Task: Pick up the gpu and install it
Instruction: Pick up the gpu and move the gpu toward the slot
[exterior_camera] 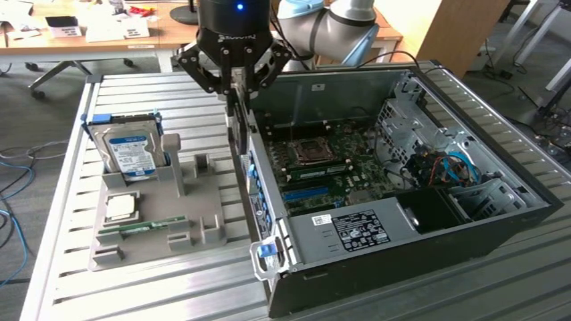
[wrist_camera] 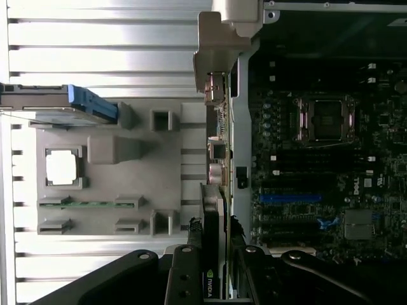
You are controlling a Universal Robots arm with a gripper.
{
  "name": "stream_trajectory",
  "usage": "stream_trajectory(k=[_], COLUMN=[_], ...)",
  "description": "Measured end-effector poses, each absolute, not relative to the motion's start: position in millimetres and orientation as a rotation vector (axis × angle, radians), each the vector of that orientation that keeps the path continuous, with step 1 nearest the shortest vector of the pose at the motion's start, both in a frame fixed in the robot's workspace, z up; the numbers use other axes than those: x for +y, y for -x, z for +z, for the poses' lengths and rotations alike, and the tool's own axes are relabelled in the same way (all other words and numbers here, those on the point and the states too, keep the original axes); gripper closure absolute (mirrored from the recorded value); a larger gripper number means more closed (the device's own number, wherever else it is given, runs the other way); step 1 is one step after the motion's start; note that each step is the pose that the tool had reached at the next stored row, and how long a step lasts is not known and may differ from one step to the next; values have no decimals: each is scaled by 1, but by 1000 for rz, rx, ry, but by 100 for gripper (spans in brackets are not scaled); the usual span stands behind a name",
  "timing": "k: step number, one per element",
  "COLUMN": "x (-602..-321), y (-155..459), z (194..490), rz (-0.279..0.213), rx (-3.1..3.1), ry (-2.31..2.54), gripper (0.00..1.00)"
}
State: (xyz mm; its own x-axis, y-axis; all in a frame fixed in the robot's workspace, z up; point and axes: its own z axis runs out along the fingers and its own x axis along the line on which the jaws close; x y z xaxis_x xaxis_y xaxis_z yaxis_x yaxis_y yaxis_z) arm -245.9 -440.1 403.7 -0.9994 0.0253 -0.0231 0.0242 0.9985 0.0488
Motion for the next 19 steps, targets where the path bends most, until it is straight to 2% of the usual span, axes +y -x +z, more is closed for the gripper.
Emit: stream_trajectory(k=[19], x=[-440], y=[175], z=[404], rz=[78], rx=[3117], ry=[-39], gripper=[73])
